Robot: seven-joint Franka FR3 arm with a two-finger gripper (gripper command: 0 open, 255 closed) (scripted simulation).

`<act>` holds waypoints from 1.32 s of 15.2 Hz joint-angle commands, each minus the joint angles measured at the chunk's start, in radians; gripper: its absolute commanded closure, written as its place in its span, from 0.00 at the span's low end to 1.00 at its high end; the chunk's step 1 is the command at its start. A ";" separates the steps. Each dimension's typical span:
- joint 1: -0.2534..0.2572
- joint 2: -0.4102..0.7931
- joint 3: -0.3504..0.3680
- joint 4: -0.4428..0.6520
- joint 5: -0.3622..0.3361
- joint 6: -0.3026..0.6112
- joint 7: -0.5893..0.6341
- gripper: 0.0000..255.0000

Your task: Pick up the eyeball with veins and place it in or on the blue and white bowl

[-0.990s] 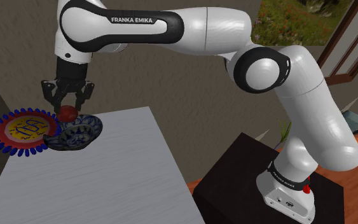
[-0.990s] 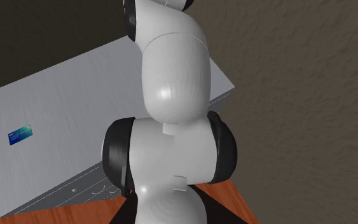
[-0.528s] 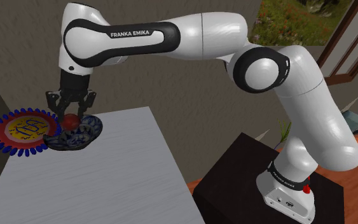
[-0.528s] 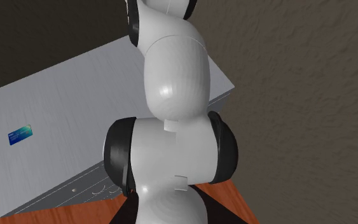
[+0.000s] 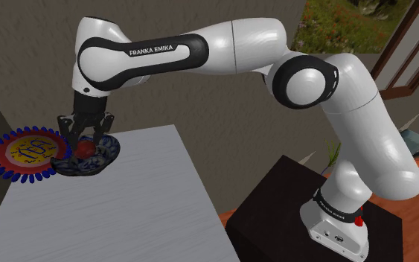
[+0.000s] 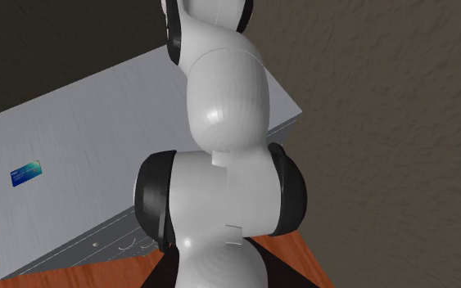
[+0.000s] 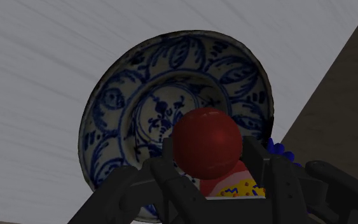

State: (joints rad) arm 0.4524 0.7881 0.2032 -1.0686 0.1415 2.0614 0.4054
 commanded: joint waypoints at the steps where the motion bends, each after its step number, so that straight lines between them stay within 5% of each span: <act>1: 0.000 0.000 0.000 0.000 0.000 0.000 0.000 1.00; 3: 0.000 0.000 0.000 0.000 0.000 0.000 0.000 1.00; 4: 0.000 0.000 0.000 0.000 0.000 0.000 0.000 0.00; 20: -0.022 -0.064 0.002 0.012 0.006 -0.078 -0.002 0.00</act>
State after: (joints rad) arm 0.4305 0.7244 0.2052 -1.0566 0.1476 1.9835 0.4033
